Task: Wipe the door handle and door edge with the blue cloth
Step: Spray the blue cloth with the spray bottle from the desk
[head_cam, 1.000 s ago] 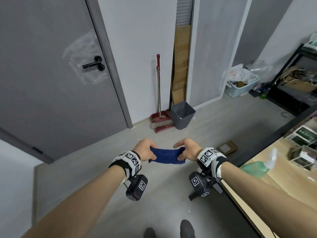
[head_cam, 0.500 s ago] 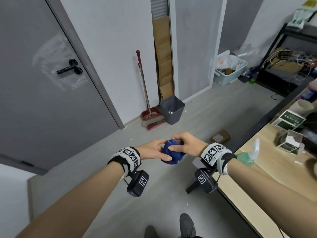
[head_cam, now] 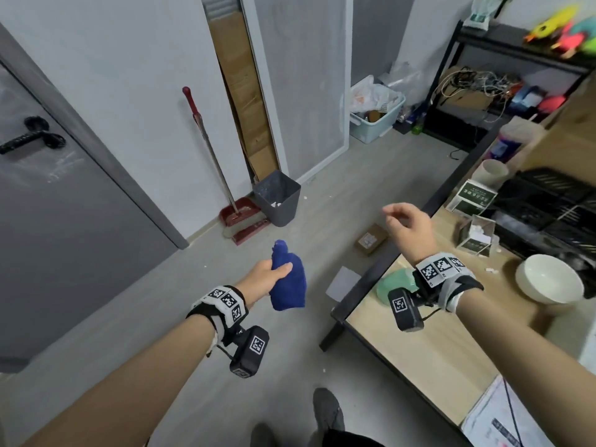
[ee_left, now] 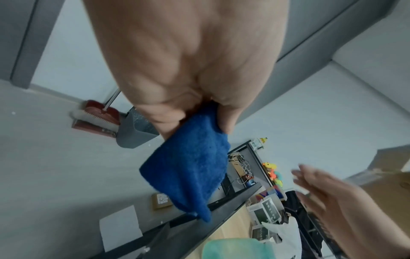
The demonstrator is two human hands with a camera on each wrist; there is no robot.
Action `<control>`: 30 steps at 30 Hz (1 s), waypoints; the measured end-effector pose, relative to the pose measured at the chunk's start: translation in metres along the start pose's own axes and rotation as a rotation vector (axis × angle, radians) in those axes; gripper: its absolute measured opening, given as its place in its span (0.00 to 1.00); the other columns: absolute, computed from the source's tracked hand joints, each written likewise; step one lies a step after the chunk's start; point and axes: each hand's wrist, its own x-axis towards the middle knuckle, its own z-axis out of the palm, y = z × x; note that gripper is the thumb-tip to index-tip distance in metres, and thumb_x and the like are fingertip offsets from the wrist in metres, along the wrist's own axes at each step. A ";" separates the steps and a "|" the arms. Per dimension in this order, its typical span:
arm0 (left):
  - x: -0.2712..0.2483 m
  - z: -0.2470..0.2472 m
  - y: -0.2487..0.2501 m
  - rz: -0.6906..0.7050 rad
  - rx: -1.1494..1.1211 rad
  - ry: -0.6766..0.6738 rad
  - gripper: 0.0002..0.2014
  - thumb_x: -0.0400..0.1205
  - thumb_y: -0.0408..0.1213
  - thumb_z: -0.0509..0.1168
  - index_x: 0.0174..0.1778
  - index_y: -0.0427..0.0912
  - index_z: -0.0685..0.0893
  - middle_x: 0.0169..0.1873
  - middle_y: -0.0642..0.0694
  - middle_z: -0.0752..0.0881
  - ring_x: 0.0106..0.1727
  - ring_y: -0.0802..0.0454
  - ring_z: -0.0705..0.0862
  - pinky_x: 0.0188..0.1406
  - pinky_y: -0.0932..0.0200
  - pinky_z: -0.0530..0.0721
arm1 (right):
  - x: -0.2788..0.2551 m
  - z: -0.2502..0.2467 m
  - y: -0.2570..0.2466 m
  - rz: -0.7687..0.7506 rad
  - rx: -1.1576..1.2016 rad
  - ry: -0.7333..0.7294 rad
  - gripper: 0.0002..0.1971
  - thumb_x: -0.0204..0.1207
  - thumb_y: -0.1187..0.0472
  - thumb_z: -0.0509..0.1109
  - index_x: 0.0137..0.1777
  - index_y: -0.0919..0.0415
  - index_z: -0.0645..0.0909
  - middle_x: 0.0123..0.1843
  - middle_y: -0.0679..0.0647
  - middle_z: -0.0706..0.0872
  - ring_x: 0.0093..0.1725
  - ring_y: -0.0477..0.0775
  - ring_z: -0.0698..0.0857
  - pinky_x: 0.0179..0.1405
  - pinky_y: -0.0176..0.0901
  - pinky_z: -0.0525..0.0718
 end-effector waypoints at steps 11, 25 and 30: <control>0.032 0.023 0.004 -0.130 -0.353 0.019 0.23 0.90 0.46 0.55 0.81 0.43 0.70 0.69 0.41 0.82 0.70 0.44 0.82 0.66 0.46 0.81 | -0.056 -0.035 0.112 0.464 -0.031 -0.032 0.31 0.67 0.76 0.66 0.73 0.66 0.77 0.68 0.61 0.83 0.68 0.64 0.81 0.63 0.47 0.78; -0.008 -0.014 0.010 -0.158 -0.585 0.058 0.18 0.91 0.46 0.50 0.72 0.45 0.75 0.71 0.44 0.79 0.77 0.46 0.75 0.72 0.51 0.75 | -0.046 0.052 0.042 0.197 0.023 -0.170 0.24 0.87 0.50 0.65 0.81 0.51 0.72 0.69 0.52 0.85 0.71 0.56 0.81 0.69 0.39 0.73; -0.020 -0.038 0.004 -0.104 -0.617 0.116 0.25 0.91 0.50 0.51 0.81 0.41 0.70 0.76 0.41 0.78 0.76 0.43 0.77 0.79 0.41 0.72 | -0.069 0.088 -0.043 0.060 0.213 -0.373 0.18 0.86 0.51 0.67 0.75 0.46 0.80 0.61 0.56 0.86 0.41 0.40 0.87 0.50 0.19 0.76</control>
